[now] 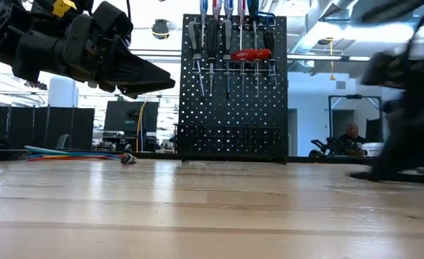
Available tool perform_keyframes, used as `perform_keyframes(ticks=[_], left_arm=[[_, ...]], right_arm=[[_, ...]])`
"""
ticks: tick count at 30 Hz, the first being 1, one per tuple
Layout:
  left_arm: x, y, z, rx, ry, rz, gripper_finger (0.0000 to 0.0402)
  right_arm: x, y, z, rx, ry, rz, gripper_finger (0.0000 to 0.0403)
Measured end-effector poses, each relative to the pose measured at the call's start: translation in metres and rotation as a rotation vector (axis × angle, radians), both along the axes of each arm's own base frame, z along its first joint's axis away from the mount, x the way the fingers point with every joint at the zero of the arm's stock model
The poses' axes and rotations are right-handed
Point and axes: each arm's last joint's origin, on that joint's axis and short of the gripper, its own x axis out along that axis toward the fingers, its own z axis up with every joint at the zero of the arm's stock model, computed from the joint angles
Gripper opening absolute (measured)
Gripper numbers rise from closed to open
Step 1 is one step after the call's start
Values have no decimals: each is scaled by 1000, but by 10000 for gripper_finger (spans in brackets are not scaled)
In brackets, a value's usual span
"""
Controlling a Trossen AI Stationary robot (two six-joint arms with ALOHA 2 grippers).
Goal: Hang tools onto peg board
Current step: Put the bottom left black pen into the black basket
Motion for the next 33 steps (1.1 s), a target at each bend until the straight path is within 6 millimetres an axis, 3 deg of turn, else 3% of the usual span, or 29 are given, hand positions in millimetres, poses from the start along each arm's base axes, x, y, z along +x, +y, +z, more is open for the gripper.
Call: perform_keyframes(ticks=[6, 11, 14, 19, 22, 28, 33], left_arm=[[0, 0, 0, 2, -1, 0, 162], [0, 0, 0, 3, 5, 0, 162], [0, 0, -1, 5, 6, 0, 162], [0, 0, -2, 7, 18, 0, 162], [0, 0, -2, 8, 26, 0, 162], [0, 0, -2, 8, 24, 0, 162], [0, 0, -2, 8, 23, 0, 162]], right_arm=[[53, -41, 40, -273, 24, 137, 17], [94, -93, 72, -515, 66, 260, 17], [110, -126, 87, -552, 79, 348, 19], [118, -179, 106, -531, 54, 398, 30], [117, -201, 109, -495, 24, 422, 32], [117, -226, 108, -519, -3, 422, 34], [128, -233, 91, -577, 19, 453, 43]])
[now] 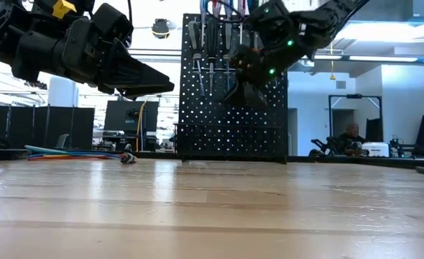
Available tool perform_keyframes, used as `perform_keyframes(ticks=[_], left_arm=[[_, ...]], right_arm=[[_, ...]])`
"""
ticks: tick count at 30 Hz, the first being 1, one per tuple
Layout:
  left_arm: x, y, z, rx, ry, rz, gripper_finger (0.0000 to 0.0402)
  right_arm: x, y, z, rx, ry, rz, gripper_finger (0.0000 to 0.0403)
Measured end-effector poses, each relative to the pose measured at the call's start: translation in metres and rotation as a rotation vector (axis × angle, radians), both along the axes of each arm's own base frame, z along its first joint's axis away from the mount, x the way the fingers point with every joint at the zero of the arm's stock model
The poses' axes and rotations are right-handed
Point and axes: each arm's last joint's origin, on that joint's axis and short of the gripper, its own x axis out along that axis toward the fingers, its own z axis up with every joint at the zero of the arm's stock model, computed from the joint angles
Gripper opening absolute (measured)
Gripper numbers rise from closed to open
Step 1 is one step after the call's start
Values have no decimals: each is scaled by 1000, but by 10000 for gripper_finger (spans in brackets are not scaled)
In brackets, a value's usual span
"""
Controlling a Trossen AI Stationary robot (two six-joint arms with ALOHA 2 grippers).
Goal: Hang tools onto peg board
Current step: Put the bottom left black pen into the black basket, then put the orange pen into the black basket
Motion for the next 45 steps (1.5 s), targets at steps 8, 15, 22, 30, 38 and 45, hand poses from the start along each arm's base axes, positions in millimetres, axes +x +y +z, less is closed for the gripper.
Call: perform_keyframes(ticks=[8, 15, 22, 30, 38, 45], left_arm=[[0, 0, -1, 2, 9, 0, 162], [0, 0, -1, 3, 17, 0, 162], [0, 0, -2, 4, 21, 0, 162], [0, 0, -3, -3, 34, 1, 162], [0, 0, -2, -10, 27, 2, 162], [0, 0, -1, -6, 16, 1, 162]], right_arm=[[6, -4, -21, -4, 48, 1, 88], [4, -8, -17, -7, 42, -13, 156], [-2, 25, 12, -31, -32, -143, 192], [-41, 112, 30, 266, 72, -124, 191], [-106, 179, 14, 703, 356, -456, 190], [-155, 212, 10, 616, 621, -567, 201]])
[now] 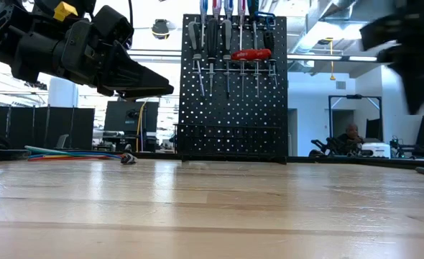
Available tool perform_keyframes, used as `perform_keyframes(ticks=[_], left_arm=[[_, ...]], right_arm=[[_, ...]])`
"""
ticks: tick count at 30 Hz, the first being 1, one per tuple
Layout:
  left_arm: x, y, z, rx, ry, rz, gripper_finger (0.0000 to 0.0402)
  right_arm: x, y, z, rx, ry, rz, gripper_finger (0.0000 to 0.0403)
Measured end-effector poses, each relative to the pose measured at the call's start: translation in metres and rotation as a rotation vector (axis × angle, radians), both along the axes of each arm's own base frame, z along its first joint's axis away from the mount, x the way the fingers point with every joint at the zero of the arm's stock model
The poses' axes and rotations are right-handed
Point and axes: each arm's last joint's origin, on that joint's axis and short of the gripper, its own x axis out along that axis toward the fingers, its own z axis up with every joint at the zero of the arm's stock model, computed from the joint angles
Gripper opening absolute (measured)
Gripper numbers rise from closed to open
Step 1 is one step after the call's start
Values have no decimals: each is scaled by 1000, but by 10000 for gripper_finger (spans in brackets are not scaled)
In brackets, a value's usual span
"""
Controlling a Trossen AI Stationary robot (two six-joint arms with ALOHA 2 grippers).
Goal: Hang tools onto peg board
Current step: Put the orange pen into the black basket
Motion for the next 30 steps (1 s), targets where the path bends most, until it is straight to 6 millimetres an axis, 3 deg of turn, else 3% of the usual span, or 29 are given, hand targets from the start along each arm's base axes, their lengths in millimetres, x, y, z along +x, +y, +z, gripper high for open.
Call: perform_keyframes(ticks=[5, 10, 14, 21, 30], left_arm=[[0, 0, 0, 1, 0, 0, 162], [0, 0, 0, 2, 1, 0, 162], [0, 0, 0, 2, 1, -1, 162], [0, 0, 0, 10, 2, -2, 162], [0, 0, 0, 10, 3, -2, 162]], right_arm=[[-16, 4, -10, -30, 123, 159, 238], [-25, -18, -36, 19, 273, 138, 289], [-31, -30, -52, 36, 364, 301, 318], [-26, -39, -62, -18, 410, 273, 317], [-20, -34, -93, -66, 595, 274, 315]])
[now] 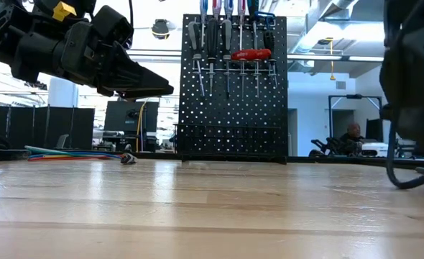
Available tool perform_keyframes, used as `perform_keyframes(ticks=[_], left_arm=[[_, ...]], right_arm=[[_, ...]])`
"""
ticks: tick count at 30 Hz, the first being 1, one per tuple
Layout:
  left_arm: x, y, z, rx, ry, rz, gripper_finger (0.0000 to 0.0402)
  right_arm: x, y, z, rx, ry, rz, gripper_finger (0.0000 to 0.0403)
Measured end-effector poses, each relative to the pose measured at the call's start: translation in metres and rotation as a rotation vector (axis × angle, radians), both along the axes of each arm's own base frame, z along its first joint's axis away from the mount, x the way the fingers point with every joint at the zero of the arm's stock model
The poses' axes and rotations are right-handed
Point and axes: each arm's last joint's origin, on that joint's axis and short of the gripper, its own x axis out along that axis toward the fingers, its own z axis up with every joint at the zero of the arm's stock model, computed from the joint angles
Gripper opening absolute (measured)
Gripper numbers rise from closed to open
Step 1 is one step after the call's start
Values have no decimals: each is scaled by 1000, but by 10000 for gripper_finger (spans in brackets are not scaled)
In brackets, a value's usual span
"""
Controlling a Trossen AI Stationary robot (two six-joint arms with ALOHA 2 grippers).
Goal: Hang tools onto peg board
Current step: Put the orange pen into the black basket
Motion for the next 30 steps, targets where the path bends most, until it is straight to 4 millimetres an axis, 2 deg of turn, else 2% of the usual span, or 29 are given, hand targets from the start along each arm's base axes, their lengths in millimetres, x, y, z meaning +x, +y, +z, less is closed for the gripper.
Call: perform_keyframes(ticks=[10, 18, 24, 30], left_arm=[[0, 0, 0, 0, -1, 0, 162], [0, 0, 0, 0, -1, 0, 162], [0, 0, 0, 0, 0, 0, 162], [0, 0, 0, 0, 0, 0, 162]], right_arm=[[10, -4, -27, -68, 149, -36, 315], [34, -2, -25, -60, 103, 59, 315], [41, -3, -25, -8, 92, 108, 314], [45, -13, -25, 24, 92, 64, 276]])
